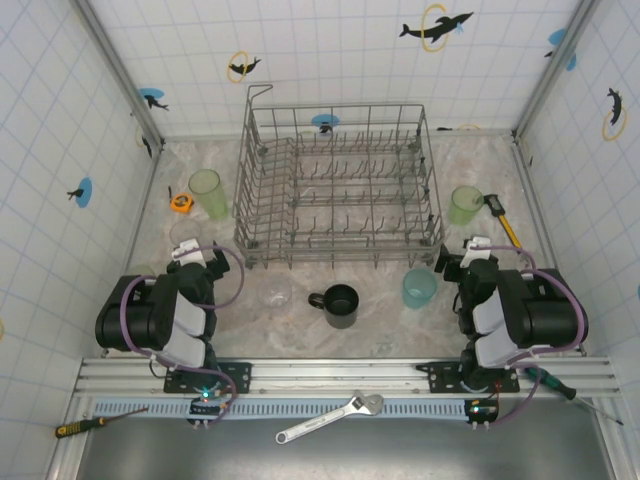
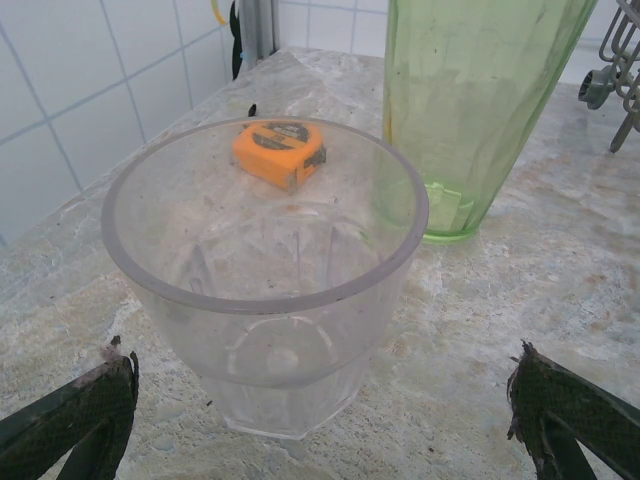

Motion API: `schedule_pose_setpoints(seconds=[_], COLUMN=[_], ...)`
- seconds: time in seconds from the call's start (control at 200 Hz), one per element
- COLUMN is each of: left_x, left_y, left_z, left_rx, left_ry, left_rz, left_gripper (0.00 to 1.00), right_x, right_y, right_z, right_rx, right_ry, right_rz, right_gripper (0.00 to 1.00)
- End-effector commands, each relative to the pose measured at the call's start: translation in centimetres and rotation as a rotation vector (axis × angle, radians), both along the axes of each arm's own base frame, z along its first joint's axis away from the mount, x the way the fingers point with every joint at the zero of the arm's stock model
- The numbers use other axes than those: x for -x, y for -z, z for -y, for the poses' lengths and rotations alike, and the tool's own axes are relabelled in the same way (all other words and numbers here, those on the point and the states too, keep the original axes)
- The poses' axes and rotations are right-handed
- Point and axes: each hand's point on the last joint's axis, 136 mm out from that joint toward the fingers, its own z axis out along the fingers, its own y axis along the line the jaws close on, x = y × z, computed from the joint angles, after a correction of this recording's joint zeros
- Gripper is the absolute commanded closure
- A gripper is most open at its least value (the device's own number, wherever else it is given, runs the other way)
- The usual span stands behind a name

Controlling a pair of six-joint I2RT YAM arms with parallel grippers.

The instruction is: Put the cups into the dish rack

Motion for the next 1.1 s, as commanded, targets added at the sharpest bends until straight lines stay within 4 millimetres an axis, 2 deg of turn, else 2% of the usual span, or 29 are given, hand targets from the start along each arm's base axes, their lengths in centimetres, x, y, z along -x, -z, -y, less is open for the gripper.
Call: schedule_pose_setpoints(seconds=[0.0, 0.205, 0.37, 0.535, 0.741, 0.876, 1.006, 1.096], left_x=[0.5, 0.5, 0.5, -0.1, -0.8, -2.5, -4.1, -4.4], left_y=[0.2, 0.3, 0.3, -0.3, -3.2, -5.4, -8.0, -9.9], left_z=[-0.1, 0.0, 0.1, -0.6, -1.2, -1.4, -1.3, -1.0], left_rx=[-0.010, -0.003, -0.006, -0.033, -0.038, 0.018, 0.133, 0.241], left_ry=[0.005, 0.011, 0.019, -0.043, -0.112, -0.154, -0.205, -0.235], left_rz=[-0.010, -0.012, -0.010, -0.035, 0.005, -0.002, -0.028, -0.046], left_gripper=[0.02, 0.02, 0.03, 0.03, 0.03, 0.03, 0.03, 0.03], right_x=[0.0, 0.2, 0.4, 0.3, 0.4, -0.5, -1.3, -1.8], right_y=[-0.2, -0.3, -1.2, -1.6, -3.2, -4.7, -6.2, -6.9], right_z=[0.0, 0.6, 1.1, 1.6, 3.0, 3.9, 4.0, 3.5], right_rx=[-0.007, 0.021, 0.051, 0.047, -0.018, -0.062, -0.096, -0.102], right_ry=[-0.011, 0.033, 0.083, 0.136, 0.263, 0.356, 0.391, 0.366], right_rz=[0.008, 0.010, 0.025, -0.009, 0.008, -0.017, -0.054, -0.085], right_gripper=[0.01, 0.01, 0.01, 0.01, 0.01, 0.01, 0.01, 0.01])
